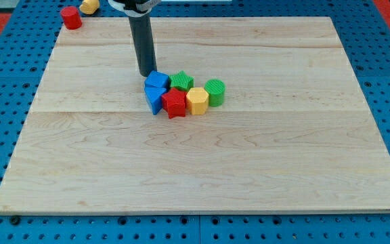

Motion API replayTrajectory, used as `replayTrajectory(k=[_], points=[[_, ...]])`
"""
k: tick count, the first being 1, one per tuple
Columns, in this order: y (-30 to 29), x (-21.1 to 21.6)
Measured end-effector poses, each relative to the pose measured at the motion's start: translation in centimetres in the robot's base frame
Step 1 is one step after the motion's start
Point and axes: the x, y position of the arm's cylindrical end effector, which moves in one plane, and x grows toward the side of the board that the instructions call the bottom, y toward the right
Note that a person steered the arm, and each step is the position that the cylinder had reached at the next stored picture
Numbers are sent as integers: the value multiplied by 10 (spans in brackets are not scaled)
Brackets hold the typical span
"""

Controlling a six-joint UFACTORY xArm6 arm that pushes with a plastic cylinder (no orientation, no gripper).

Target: Point your arm towards the top center

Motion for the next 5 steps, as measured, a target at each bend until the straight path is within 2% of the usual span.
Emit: replayTrajectory(k=[2, 3, 4, 5], points=[[6, 1], [4, -43], [42, -63], [134, -57]])
